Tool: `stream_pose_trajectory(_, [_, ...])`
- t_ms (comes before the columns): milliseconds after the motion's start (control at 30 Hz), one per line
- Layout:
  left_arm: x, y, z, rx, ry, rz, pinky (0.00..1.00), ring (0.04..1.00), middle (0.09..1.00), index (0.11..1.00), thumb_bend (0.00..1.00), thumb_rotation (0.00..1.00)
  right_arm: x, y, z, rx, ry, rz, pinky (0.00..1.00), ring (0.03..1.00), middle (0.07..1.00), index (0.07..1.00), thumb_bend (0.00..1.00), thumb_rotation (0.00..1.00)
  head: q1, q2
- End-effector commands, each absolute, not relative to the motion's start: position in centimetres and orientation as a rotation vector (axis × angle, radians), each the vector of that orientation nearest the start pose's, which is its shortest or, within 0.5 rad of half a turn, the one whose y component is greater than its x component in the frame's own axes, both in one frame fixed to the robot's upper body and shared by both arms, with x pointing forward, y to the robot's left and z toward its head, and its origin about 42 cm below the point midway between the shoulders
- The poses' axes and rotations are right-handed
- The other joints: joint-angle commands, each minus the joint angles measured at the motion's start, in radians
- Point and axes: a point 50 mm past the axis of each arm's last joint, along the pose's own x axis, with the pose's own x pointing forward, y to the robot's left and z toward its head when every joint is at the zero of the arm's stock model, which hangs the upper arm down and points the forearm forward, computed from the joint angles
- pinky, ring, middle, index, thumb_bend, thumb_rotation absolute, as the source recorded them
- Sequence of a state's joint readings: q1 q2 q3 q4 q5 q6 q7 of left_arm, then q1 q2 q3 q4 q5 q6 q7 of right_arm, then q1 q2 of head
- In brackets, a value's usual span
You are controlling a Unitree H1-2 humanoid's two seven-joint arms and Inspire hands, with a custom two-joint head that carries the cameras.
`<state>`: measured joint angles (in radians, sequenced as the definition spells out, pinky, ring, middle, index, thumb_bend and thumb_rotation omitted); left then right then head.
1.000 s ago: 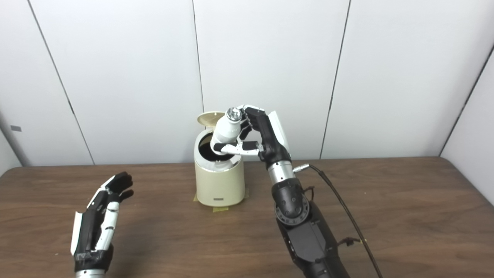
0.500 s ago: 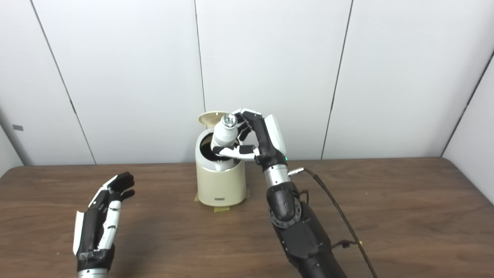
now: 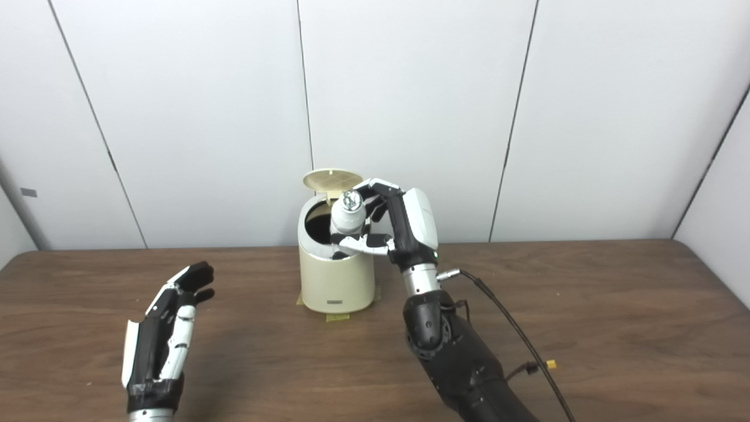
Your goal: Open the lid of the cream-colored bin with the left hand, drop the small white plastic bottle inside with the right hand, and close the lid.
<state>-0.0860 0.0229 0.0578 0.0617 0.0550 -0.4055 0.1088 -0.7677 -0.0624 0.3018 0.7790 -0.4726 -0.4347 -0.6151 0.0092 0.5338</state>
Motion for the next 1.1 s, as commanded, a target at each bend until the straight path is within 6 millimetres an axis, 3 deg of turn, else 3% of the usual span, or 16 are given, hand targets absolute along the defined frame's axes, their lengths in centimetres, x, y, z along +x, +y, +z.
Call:
stream_pose_trajectory(0, [28.2, 22.3, 10.0, 0.063, -0.327, 0.124, 0.77, 0.82, 0.808, 0.805, 0.22, 0.68, 49.1, -11.3, 23.6, -0.519, -0.763, -0.054, 0.31, 0.396, 0.515, 0.5, 0.52, 0.0, 0.001, 0.0])
stream_pose_trajectory(333, [28.2, 22.2, 10.0, 0.061, -0.329, 0.132, 0.76, 0.813, 0.804, 0.802, 0.2, 0.68, 48.9, -11.5, 22.7, -0.619, -0.746, 0.019, 0.34, 0.411, 0.485, 0.525, 0.52, 0.0, 0.0, 0.003])
stream_pose_trajectory(367, [28.3, 22.2, 10.0, 0.06, -0.328, 0.132, 0.76, 0.811, 0.802, 0.8, 0.2, 0.68, 48.9, -11.5, 22.7, -0.628, -0.737, 0.029, 0.37, 0.443, 0.524, 0.565, 0.77, 0.17, 0.0, 0.003])
stream_pose_trajectory(467, [28.3, 22.0, 9.9, 0.075, -0.322, 0.128, 0.76, 0.814, 0.804, 0.8, 0.21, 0.71, 48.8, -11.6, 22.7, -0.657, -0.689, 0.072, 0.47, 0.534, 0.61, 0.654, 0.96, 0.36, 0.001, 0.002])
stream_pose_trajectory(567, [28.4, 21.9, 9.9, 0.086, -0.326, 0.126, 0.76, 0.814, 0.803, 0.797, 0.22, 0.71, 48.7, -11.8, 22.8, -0.657, -0.662, 0.104, 0.53, 0.61, 0.686, 0.717, 0.99, 0.43, 0.001, 0.002])
stream_pose_trajectory(700, [28.5, 21.8, 9.8, 0.098, -0.332, 0.12, 0.76, 0.811, 0.802, 0.798, 0.2, 0.72, 48.6, -11.9, 23.0, -0.642, -0.65, 0.12, 0.59, 0.672, 0.747, 0.762, 1.0, 0.44, -0.001, 0.0])
stream_pose_trajectory(1067, [28.6, 21.9, 9.7, 0.113, -0.328, 0.123, 0.75, 0.81, 0.803, 0.801, 0.2, 0.75, 48.7, -11.9, 23.7, -0.632, -0.677, 0.109, 0.58, 0.672, 0.742, 0.748, 0.99, 0.36, -0.001, -0.004])
